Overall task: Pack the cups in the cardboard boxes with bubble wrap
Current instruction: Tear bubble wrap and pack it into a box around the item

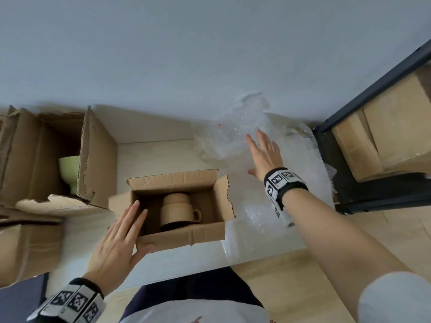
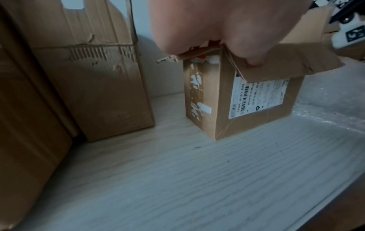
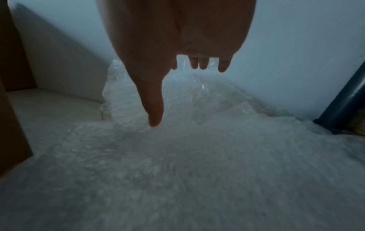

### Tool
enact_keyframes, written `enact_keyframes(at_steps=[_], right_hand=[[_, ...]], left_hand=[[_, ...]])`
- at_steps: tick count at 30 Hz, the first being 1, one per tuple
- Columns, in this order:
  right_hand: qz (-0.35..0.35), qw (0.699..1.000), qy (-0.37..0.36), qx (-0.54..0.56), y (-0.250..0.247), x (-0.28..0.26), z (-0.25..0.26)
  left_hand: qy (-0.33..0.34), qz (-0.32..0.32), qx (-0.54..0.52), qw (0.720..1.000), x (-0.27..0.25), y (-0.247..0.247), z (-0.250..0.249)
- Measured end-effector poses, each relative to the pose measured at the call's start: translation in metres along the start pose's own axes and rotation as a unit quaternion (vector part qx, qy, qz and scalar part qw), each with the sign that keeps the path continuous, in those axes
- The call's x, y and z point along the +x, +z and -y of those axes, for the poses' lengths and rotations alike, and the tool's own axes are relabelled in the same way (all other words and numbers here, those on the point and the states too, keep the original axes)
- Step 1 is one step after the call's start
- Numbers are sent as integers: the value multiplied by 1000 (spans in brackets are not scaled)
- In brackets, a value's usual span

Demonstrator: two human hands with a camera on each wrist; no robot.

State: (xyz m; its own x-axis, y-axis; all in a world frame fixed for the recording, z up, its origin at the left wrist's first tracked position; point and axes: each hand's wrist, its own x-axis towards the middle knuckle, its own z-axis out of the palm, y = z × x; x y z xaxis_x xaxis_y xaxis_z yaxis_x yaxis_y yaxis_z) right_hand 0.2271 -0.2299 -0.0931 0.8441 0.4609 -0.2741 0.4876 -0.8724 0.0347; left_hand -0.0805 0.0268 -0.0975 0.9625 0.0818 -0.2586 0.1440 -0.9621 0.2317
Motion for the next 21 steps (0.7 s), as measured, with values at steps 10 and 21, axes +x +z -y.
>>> enact_keyframes(at_steps=[10,21], right_hand=[[8,999,-8,-35,10,35,-1],[-132,943,63,299,-57,16,-34]], left_hand=[[-65,57,17,996,8,-4,-1],[-45,41,-106,993,5,-7,14]])
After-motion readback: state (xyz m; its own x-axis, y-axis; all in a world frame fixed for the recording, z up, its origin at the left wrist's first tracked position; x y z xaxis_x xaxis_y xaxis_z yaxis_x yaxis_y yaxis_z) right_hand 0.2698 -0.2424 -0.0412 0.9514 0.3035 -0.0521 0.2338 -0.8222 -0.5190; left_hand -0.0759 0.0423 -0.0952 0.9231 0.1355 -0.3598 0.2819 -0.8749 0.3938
